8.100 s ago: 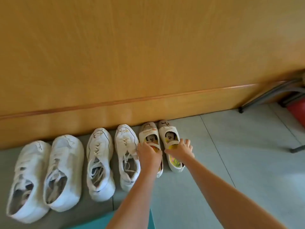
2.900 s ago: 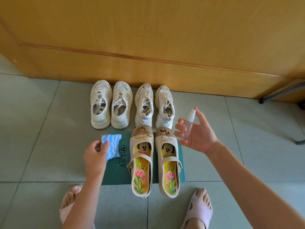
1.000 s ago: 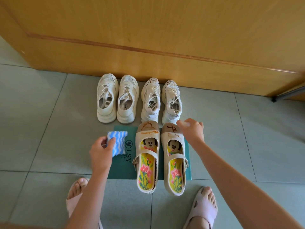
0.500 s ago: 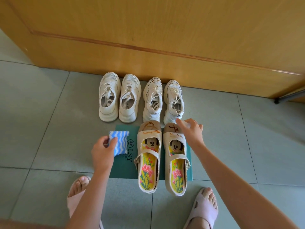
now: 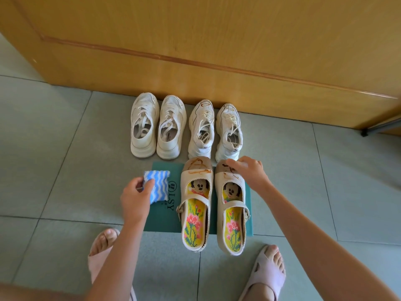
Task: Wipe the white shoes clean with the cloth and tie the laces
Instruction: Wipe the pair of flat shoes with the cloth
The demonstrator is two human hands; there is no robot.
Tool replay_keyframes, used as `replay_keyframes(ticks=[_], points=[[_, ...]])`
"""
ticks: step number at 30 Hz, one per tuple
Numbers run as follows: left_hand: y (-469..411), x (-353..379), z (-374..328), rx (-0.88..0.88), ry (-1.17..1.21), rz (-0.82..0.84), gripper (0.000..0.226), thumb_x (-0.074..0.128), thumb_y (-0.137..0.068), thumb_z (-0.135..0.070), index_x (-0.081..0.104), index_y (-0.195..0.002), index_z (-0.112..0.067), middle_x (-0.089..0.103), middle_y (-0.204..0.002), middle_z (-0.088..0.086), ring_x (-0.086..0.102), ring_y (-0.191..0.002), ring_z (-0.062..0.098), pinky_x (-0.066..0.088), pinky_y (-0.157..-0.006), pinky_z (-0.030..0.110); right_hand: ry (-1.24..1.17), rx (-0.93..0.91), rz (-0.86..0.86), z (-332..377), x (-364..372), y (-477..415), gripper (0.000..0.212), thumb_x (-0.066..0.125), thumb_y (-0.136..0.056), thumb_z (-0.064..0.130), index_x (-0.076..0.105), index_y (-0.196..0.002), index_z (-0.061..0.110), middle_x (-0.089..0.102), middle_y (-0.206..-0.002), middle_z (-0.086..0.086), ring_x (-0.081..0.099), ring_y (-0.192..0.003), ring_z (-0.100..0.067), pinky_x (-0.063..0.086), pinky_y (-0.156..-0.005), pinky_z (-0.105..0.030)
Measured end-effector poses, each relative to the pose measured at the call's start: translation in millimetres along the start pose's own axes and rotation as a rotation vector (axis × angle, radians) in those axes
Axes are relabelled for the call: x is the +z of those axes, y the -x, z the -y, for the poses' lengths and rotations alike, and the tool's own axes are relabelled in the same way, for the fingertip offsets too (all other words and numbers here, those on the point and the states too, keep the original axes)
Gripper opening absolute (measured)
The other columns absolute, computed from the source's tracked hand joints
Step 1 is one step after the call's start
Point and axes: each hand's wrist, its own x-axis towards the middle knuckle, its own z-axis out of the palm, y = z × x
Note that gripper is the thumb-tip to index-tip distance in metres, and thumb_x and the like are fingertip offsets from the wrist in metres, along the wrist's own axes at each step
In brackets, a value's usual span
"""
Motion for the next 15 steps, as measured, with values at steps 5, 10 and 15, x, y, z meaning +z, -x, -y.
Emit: replay_keyframes(ticks=[5, 10, 15], points=[[-0.6, -1.6, 0.0, 0.008, 0.012, -0.002, 0.024, 0.061, -0.087, -0.024, 0.064, -0.099, -0.003, 0.064, -0.085, 0.008, 0.057, -0.078, 0.023, 0.037, -0.058, 0.027, 0.082, 0.074, 0.239, 7.1, -20.2, 3.6, 0.052, 0.047, -0.087, 0.06, 0.059, -0.103, 0.012, 0.063, -0.097, -0.012, 0.06, -0.085, -0.021, 0.05, -0.067, -0.03], [1.5, 0.5, -2.8, -0.002, 0.022, -0.014, 0.024, 0.062, -0.087, -0.022, 0.064, -0.102, -0.004, 0.065, -0.092, 0.01, 0.056, -0.082, 0.022, 0.037, -0.071, 0.028, 0.118, 0.255, 0.352, 16.1, -37.8, -2.0, 0.059, 0.04, -0.086, 0.067, 0.058, -0.076, 0.013, 0.064, -0.079, -0.012, 0.063, -0.076, -0.025, 0.047, -0.061, -0.031], [2.3, -0.4, -2.5, -0.012, 0.023, -0.016, 0.023, 0.062, -0.088, -0.023, 0.063, -0.103, -0.005, 0.063, -0.091, 0.007, 0.056, -0.084, 0.021, 0.038, -0.073, 0.029, 0.155, 0.172, 0.301, 13.0, -28.2, -6.5, 0.05, 0.043, -0.091, 0.056, 0.045, -0.059, 0.017, 0.039, -0.05, 0.003, 0.029, -0.042, -0.01, 0.028, -0.046, -0.016]])
